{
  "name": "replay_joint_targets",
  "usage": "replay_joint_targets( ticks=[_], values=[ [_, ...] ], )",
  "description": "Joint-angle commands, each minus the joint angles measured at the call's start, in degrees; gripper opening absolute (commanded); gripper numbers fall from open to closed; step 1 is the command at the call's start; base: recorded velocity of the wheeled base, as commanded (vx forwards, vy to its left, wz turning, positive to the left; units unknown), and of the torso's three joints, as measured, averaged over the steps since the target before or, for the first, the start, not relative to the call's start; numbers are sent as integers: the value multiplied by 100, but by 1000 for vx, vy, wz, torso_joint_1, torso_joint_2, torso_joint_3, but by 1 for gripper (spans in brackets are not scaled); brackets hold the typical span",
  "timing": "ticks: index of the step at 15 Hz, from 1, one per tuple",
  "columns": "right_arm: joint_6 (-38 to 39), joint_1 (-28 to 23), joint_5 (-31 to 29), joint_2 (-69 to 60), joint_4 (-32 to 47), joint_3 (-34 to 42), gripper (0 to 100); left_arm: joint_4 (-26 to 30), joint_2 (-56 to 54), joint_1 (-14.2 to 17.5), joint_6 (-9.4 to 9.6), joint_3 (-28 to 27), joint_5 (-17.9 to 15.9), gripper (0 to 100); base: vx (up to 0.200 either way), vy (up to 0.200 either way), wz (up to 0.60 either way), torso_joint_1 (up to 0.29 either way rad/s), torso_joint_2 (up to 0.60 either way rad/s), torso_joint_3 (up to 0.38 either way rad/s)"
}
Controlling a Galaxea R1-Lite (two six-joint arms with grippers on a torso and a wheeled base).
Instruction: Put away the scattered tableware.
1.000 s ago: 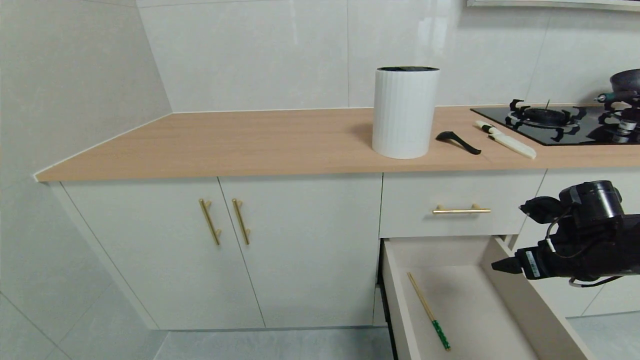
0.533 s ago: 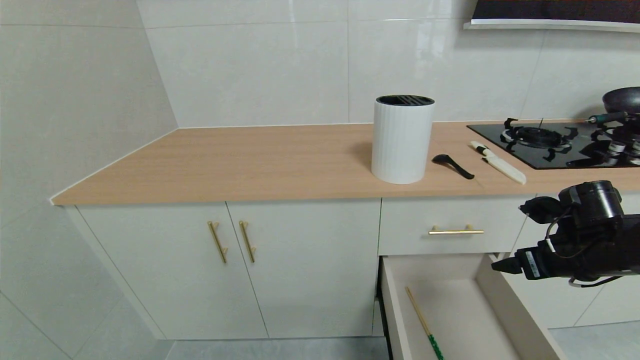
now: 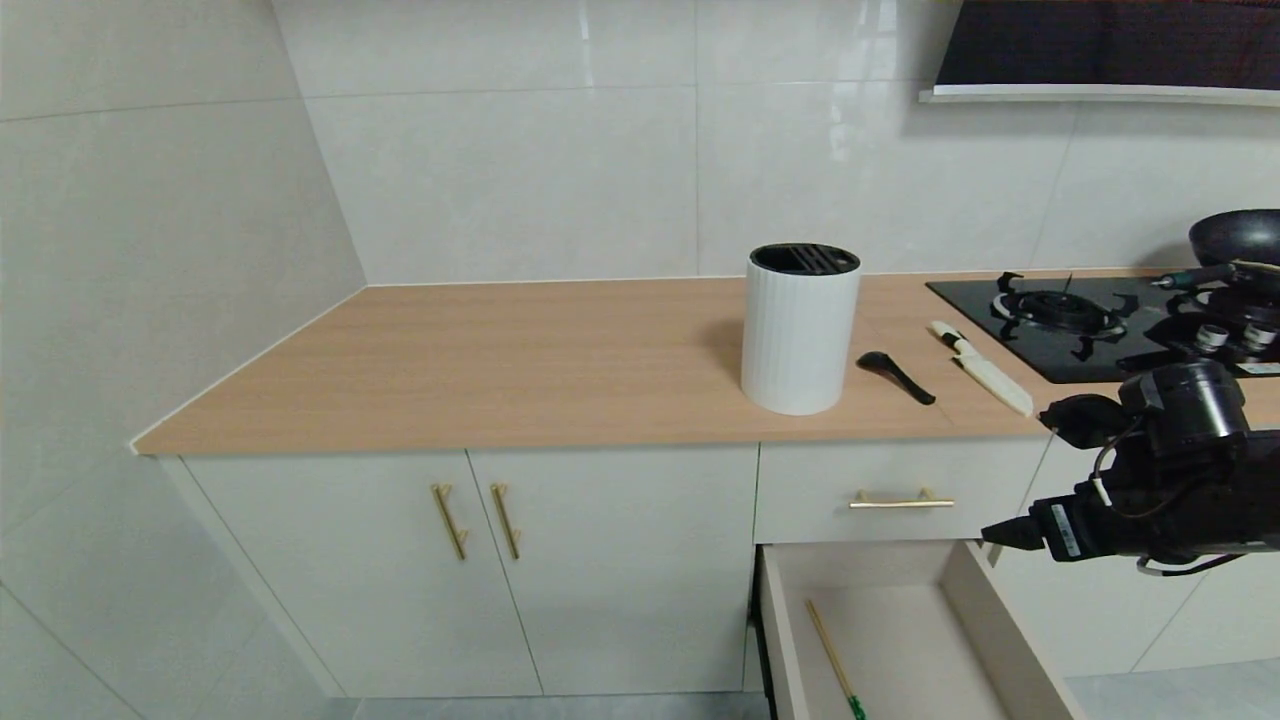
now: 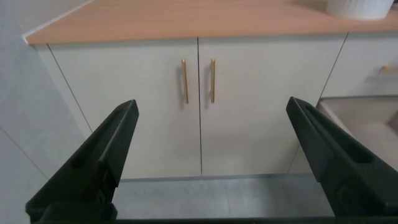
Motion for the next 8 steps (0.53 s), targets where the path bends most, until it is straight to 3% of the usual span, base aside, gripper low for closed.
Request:
replay_joint_targets(
  ticks=[1,4,8],
  values=[
    [-30,-48,4,9,-9,1,100,2,0,0,2,0,-1,100,0,0,0,71,-163,-95],
    [-663,-233,57,141,-17,-281,100,2,0,0,2,0,-1,100,0,0,0,14,-30,-22],
    [-900,-356,522,1310,-17,-1959,100,2,0,0,2,0,-1,100,0,0,0,0,0,0]
  ],
)
